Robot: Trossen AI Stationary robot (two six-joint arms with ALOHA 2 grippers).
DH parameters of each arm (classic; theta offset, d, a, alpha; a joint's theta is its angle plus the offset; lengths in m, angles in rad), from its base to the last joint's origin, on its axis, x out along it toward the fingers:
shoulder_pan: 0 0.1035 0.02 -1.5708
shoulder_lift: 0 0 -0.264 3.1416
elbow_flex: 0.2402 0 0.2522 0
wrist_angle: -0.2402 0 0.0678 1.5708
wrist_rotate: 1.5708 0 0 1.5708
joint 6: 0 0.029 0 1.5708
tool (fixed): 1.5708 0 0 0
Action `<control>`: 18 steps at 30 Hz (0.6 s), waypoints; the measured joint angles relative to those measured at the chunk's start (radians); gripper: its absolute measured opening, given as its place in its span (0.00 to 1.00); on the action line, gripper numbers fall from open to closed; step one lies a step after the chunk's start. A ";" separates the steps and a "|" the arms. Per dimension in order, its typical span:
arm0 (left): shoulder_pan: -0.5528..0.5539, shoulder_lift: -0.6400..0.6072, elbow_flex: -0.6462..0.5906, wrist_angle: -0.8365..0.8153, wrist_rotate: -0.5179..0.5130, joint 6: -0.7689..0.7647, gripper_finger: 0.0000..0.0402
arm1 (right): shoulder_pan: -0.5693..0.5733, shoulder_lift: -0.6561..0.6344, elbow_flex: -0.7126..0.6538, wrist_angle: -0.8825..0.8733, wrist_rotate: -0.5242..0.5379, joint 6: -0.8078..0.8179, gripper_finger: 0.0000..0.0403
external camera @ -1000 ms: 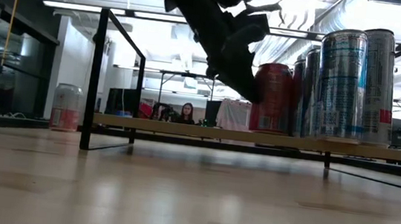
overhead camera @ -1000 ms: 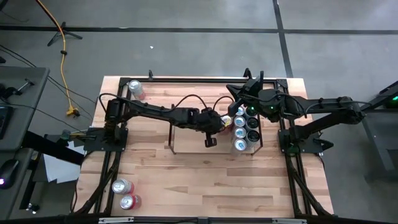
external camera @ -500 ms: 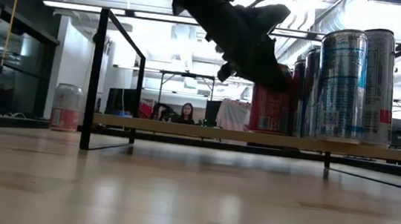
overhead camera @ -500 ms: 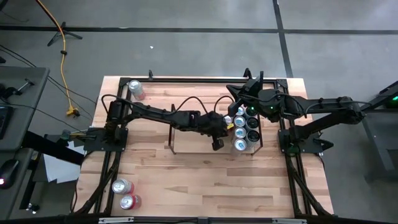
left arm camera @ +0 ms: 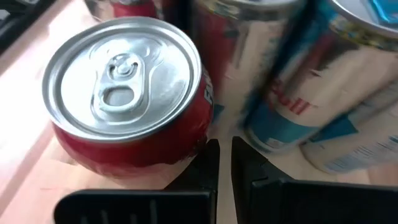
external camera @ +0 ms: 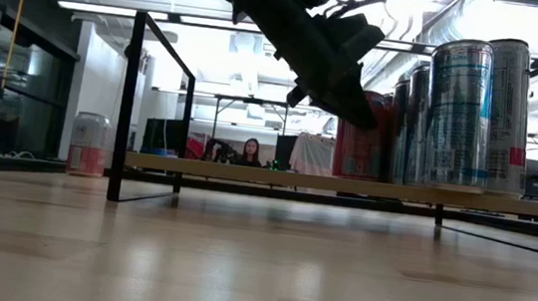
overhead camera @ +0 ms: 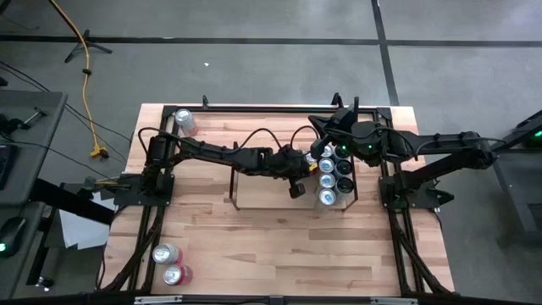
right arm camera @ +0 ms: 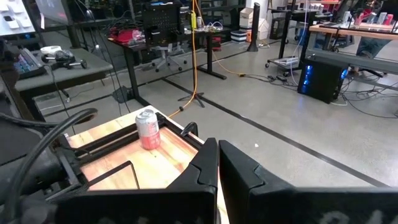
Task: Place canned beverage on shelf
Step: Put the red soda can on the shelf, then put the red soda can on the shelf aligned with the other red soda can
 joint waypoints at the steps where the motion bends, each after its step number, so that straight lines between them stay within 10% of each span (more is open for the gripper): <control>1: 0.005 0.000 0.000 0.002 -0.005 0.000 0.00 | 0.000 0.000 0.000 0.000 0.000 0.001 0.00; 18: 0.014 -0.135 -0.001 -0.212 0.059 0.064 0.00 | -0.001 0.000 0.000 0.000 0.000 -0.004 0.00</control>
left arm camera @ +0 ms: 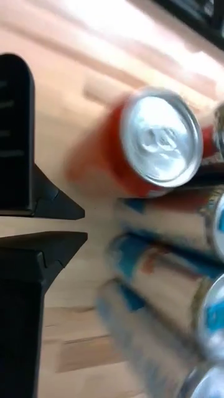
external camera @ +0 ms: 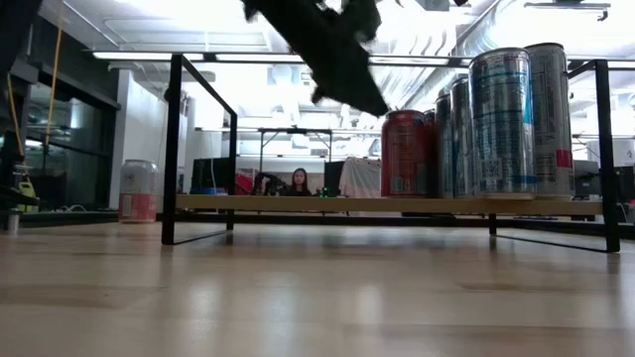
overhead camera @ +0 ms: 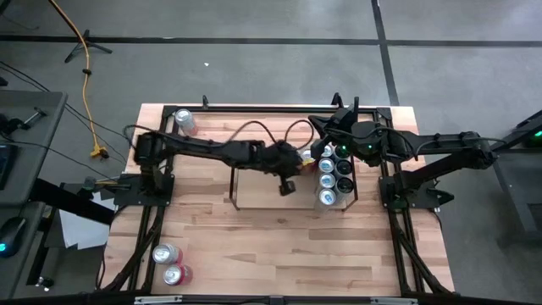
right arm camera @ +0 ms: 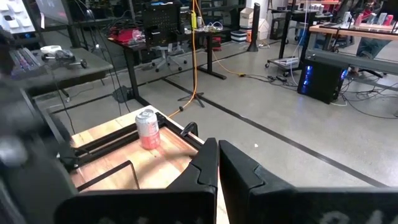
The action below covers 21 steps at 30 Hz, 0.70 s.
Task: Place canned beverage on shelf
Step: Put the red soda can on the shelf aligned with the other red soda can
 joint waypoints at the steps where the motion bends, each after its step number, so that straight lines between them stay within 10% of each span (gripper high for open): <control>1: 0.001 -0.030 0.000 -0.046 -0.005 0.016 0.00 | 0.000 0.000 0.000 0.000 0.000 0.000 0.00; 21: -0.170 -0.782 -0.323 -0.153 -0.121 -0.109 0.00 | -0.002 0.000 0.000 0.016 -0.063 0.036 0.00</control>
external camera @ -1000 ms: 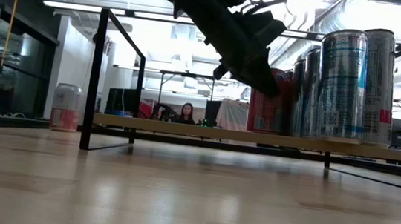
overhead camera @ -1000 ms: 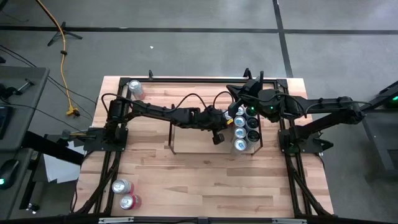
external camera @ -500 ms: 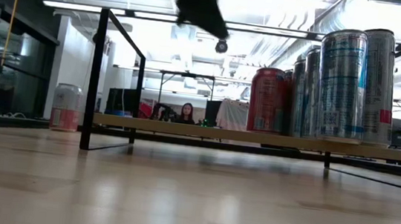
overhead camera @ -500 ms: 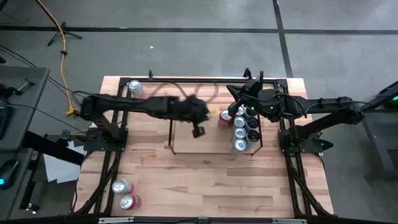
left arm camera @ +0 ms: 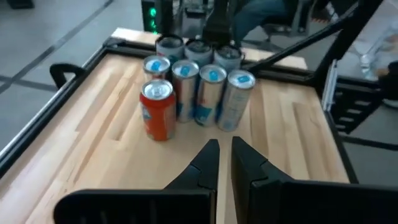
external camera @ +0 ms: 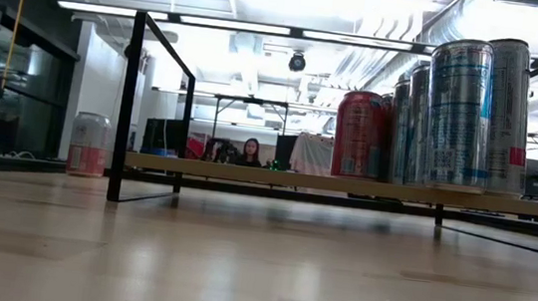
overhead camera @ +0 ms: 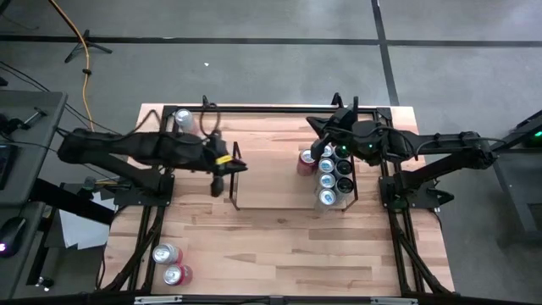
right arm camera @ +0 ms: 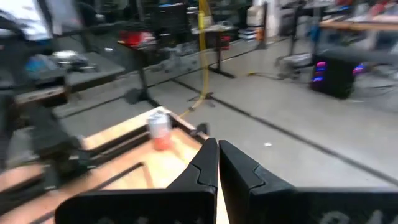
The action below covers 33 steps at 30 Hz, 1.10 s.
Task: Place canned beverage on shelf
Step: Put the red soda can on the shelf aligned with the other red soda can
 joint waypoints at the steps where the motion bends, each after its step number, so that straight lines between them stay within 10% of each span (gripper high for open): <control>1: -0.002 -0.021 0.000 -0.008 -0.008 -0.008 0.00 | 0.000 0.000 0.000 0.008 -0.043 0.004 0.00; 7: 0.008 -0.119 0.000 0.003 -0.162 0.016 0.00 | 0.001 0.000 0.000 0.008 -0.255 -0.041 0.00; 17: 0.028 -0.177 0.016 -0.002 -0.121 0.013 0.05 | 0.000 0.000 0.000 0.007 -0.272 -0.030 0.00; 33: -0.139 -0.097 0.219 -0.045 0.272 -0.158 0.71 | 0.000 0.002 0.000 0.007 -0.270 -0.030 0.00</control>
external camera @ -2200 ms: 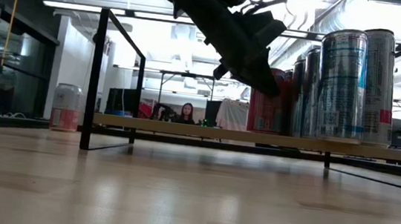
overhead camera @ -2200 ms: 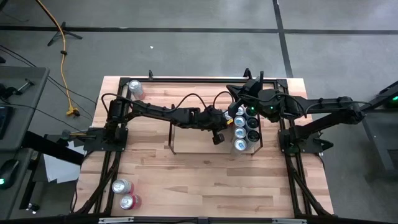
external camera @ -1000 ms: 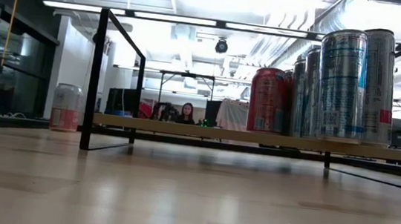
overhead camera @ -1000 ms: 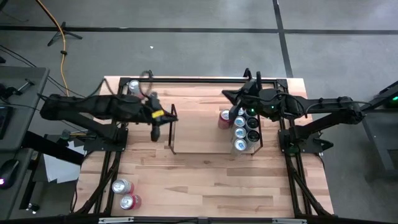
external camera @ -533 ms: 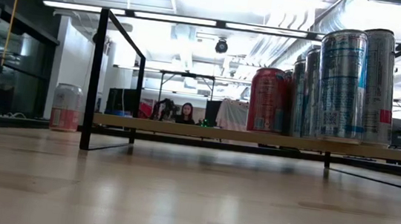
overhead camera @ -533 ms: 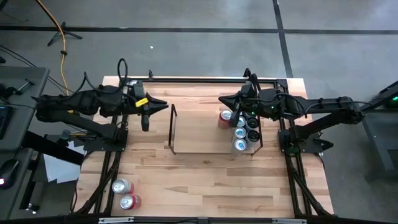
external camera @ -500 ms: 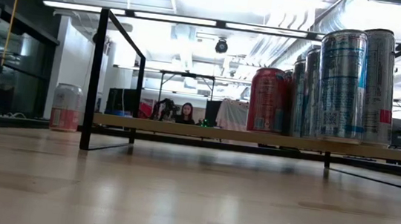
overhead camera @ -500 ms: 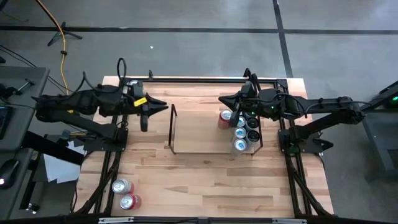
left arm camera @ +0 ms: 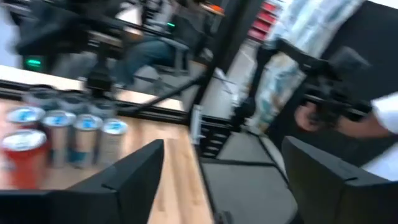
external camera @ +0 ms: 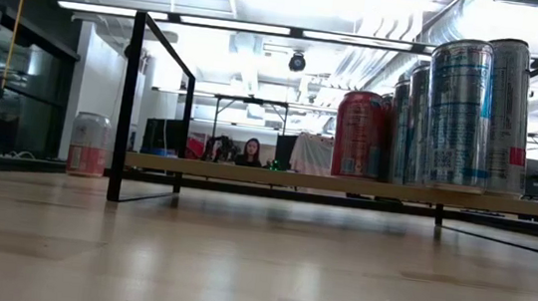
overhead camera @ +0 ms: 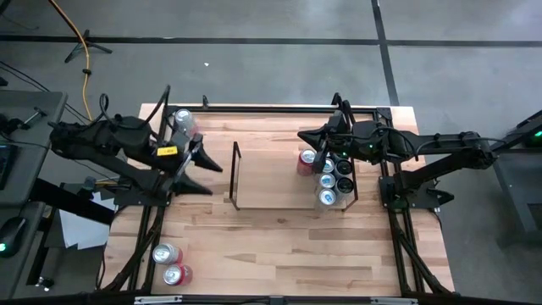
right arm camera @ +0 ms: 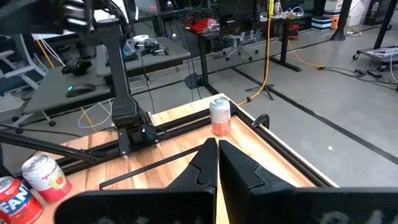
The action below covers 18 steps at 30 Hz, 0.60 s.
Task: Place canned beverage on shelf
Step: Put the red soda can on the shelf aligned with the other red soda can
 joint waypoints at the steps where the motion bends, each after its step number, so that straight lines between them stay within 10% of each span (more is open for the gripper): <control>1: -0.007 0.007 0.008 0.000 0.021 -0.001 0.73 | 0.000 0.001 0.000 0.000 0.001 0.002 0.00; 9: -0.140 0.069 0.078 -0.327 0.119 -0.271 0.77 | 0.000 0.002 0.000 0.000 0.003 0.027 0.00; 18: -0.565 0.253 0.116 -0.603 0.113 -0.733 0.77 | -0.040 0.002 0.000 -0.001 0.014 0.008 0.00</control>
